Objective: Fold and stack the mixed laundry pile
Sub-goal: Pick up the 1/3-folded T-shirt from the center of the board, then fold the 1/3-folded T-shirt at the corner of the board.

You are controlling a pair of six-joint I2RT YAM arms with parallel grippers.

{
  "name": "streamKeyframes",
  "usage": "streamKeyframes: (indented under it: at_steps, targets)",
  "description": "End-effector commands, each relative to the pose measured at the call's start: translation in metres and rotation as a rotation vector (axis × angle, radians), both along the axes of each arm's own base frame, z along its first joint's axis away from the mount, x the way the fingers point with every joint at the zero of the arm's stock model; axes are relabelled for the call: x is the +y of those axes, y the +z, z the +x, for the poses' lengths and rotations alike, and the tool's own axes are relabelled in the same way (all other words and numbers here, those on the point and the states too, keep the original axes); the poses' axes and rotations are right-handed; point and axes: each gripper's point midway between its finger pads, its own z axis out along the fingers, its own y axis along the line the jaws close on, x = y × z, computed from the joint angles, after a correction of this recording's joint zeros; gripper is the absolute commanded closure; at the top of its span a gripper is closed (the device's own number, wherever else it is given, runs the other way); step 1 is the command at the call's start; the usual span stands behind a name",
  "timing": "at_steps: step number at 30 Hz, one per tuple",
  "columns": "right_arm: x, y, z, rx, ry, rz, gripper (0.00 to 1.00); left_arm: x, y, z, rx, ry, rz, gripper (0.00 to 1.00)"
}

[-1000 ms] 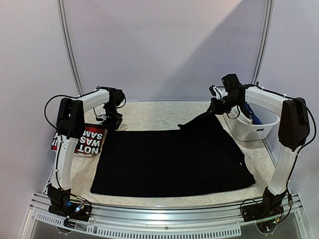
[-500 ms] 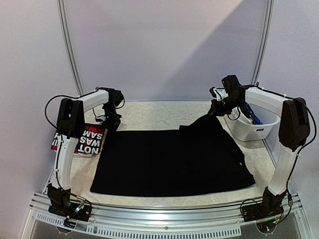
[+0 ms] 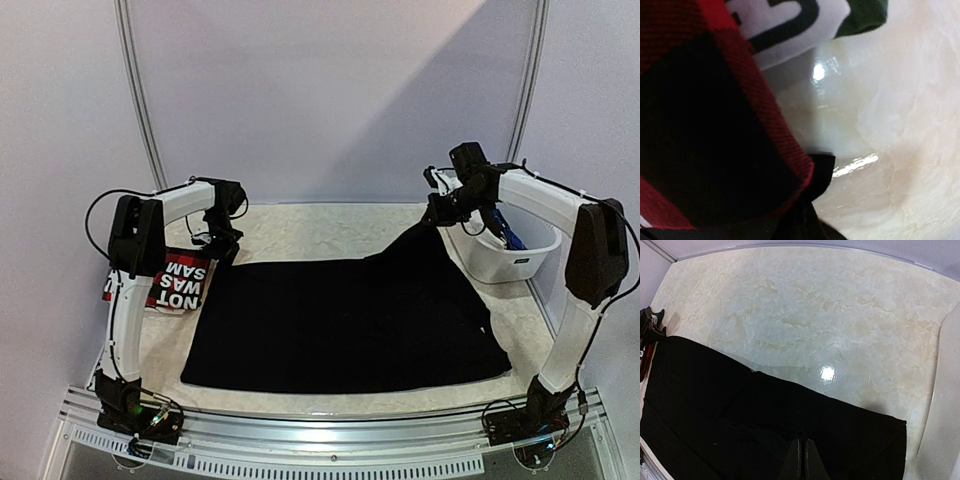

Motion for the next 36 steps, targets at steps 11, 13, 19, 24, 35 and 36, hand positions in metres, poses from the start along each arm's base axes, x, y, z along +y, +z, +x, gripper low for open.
streamKeyframes:
  at_steps: [11,13,19,24,35,36]
  targets:
    - [-0.018,0.069,-0.033,-0.131,-0.004,-0.037,1.00,-0.006,0.024,-0.012,-0.096,-0.075,-0.025,1.00]
    - [-0.021,0.071,-0.040,-0.130,-0.003,-0.037,1.00,-0.005,0.027,-0.015,-0.103,-0.086,-0.023,1.00]
    - [-0.028,0.065,-0.062,-0.106,-0.013,-0.034,1.00,-0.008,0.043,-0.023,-0.127,-0.130,-0.005,1.00]
    - [-0.030,0.064,-0.075,-0.092,-0.021,-0.018,1.00,-0.014,0.049,-0.031,-0.132,-0.160,0.000,1.00]
    - [-0.033,0.073,-0.109,-0.045,-0.007,0.012,1.00,-0.012,0.074,-0.051,-0.114,-0.242,0.067,1.00]
    - [-0.034,0.075,-0.113,-0.040,-0.009,0.020,1.00,-0.010,0.076,-0.055,-0.106,-0.250,0.079,1.00]
